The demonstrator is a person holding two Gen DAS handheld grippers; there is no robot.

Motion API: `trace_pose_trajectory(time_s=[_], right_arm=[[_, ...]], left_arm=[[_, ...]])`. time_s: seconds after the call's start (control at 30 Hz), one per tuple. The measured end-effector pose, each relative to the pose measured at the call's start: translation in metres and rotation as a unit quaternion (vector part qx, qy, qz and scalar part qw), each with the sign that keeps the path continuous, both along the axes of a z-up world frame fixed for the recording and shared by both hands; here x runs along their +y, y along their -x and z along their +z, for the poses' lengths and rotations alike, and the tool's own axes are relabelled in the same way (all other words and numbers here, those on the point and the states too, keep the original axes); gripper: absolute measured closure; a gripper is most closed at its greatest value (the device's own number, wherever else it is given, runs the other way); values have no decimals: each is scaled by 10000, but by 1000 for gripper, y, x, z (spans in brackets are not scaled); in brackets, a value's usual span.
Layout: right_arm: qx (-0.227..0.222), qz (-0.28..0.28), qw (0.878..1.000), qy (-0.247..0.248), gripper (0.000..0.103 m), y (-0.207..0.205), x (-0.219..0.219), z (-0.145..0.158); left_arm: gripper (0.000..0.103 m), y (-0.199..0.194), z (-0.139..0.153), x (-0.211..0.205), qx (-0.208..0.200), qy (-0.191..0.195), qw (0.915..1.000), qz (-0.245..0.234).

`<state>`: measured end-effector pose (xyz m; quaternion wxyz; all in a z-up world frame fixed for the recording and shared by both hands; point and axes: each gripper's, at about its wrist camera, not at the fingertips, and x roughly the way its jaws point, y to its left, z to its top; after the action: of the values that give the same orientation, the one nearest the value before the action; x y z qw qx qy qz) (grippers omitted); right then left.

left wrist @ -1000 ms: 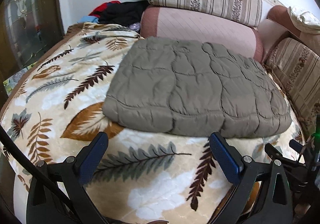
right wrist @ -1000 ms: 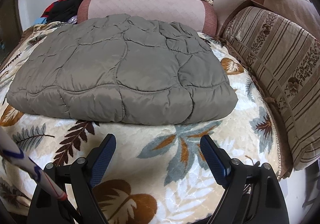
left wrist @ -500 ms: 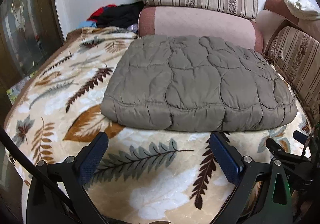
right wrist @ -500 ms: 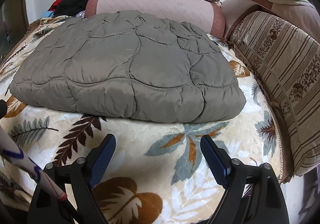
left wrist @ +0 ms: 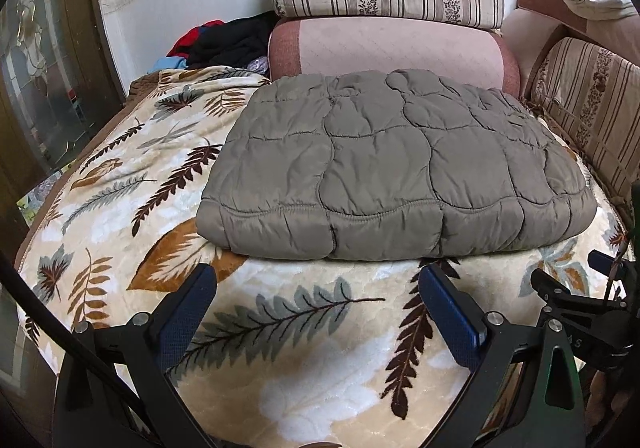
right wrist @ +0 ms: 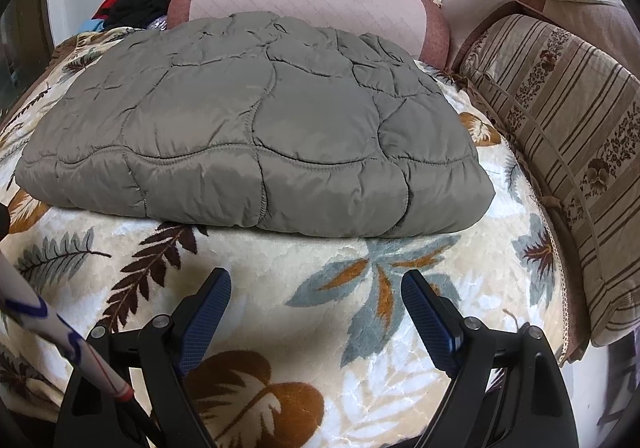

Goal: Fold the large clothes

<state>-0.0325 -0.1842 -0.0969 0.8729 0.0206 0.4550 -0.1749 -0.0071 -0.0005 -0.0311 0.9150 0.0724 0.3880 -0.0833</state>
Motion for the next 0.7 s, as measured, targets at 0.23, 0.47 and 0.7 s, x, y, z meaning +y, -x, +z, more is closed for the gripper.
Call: trace_pose_trajectory(time_s=[0.23, 0.47, 0.7], right_arm=[[-2, -114, 9999, -14, 13, 3, -10, -1], [37, -122, 9999, -42, 13, 2, -10, -3], [103, 3, 9999, 19, 13, -3, -1, -7]], left_arm=[[2, -4, -8, -2, 136, -52, 9999, 17], [2, -9, -18, 1, 325, -42, 9995, 50], [2, -13, -25, 4, 443, -6, 9990, 84]])
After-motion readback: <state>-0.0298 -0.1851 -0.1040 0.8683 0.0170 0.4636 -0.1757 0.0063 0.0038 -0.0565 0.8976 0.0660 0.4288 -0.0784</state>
